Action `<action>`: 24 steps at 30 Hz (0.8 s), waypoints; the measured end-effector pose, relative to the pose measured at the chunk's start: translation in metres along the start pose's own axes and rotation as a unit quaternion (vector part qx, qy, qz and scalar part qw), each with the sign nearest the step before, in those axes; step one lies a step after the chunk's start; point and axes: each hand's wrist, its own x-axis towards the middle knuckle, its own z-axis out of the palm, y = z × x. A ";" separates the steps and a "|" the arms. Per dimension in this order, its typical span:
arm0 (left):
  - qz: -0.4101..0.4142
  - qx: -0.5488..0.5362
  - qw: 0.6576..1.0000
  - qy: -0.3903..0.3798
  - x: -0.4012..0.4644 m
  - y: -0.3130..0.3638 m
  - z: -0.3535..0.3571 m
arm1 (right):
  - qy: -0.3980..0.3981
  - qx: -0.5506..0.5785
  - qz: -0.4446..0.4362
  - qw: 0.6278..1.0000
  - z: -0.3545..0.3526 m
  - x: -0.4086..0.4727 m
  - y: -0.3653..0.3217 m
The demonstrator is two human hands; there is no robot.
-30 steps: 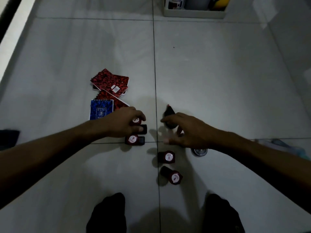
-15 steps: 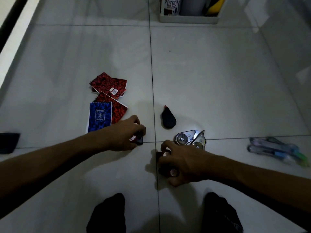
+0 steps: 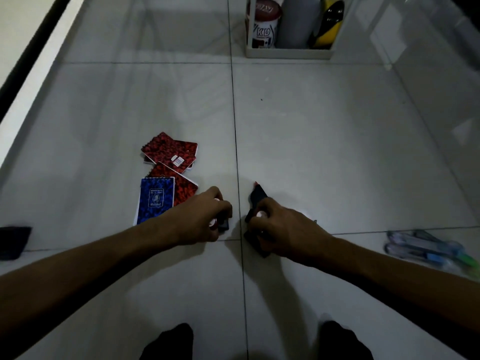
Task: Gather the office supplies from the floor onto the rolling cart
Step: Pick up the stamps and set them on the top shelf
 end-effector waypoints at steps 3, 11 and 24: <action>-0.010 -0.010 0.999 0.031 0.010 -0.003 -0.018 | 0.033 0.001 0.044 0.999 -0.019 0.015 0.012; -0.043 -0.061 0.991 0.113 0.044 -0.004 -0.090 | 0.151 0.017 0.124 0.980 -0.077 0.054 0.059; -0.061 -0.105 0.985 0.121 0.083 0.071 -0.283 | 0.142 0.010 0.127 0.982 -0.294 0.080 0.056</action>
